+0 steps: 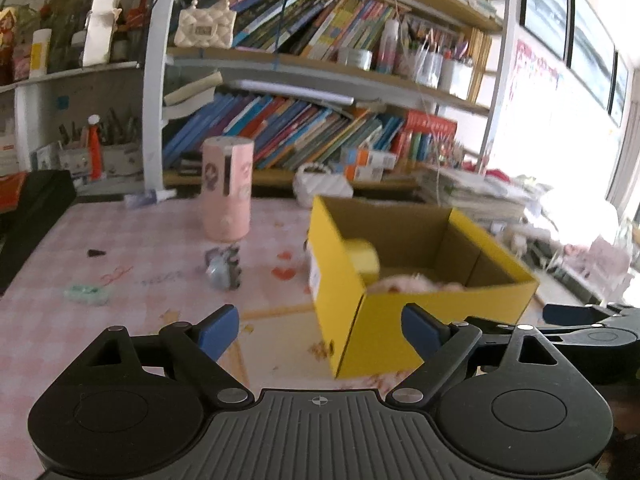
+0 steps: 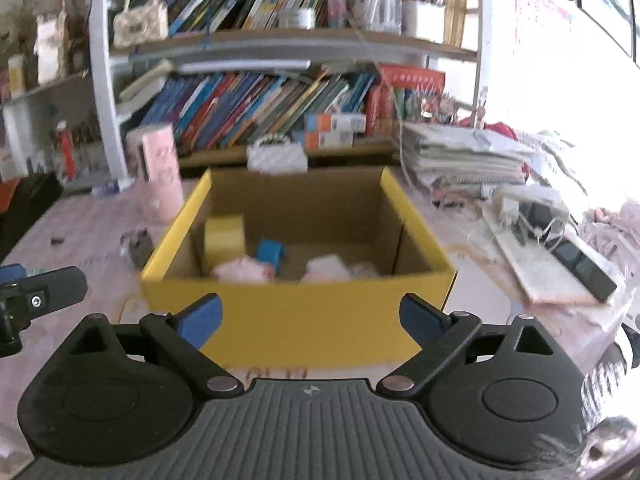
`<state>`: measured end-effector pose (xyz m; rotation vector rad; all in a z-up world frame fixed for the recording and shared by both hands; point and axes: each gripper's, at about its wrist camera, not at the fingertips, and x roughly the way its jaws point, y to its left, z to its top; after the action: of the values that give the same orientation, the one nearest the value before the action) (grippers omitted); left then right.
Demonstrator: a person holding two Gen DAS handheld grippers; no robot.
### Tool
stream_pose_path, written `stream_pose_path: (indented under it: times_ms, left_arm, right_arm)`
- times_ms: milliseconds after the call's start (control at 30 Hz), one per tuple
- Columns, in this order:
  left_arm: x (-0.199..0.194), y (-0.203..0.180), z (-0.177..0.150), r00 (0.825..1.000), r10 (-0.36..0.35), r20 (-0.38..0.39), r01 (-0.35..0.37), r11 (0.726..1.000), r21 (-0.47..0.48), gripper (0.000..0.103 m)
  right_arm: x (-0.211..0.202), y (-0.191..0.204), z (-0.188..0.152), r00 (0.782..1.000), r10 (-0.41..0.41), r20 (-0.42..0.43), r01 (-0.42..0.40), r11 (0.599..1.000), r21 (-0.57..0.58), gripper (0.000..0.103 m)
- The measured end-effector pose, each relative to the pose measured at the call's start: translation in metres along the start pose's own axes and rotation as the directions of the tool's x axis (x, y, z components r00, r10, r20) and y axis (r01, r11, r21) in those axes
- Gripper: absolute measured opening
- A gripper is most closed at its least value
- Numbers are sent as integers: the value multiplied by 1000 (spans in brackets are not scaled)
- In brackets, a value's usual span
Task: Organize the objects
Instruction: 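Withdraw both open tools up out of the yellow box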
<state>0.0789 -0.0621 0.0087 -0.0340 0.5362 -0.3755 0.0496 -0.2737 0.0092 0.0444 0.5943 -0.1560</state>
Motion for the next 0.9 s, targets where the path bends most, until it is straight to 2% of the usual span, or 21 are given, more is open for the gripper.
stream_pose_path:
  times_ms: [400, 900]
  left_arm:
    - [-23, 29, -26, 994, 51, -96, -49, 999, 17, 93]
    - [-60, 64, -48, 984, 109, -143, -110, 994, -2, 95]
  right_arm:
    - [-16, 41, -36, 993, 21, -120, -22, 1000, -3, 101]
    - [-34, 84, -57, 983, 63, -173, -67, 998, -17, 101]
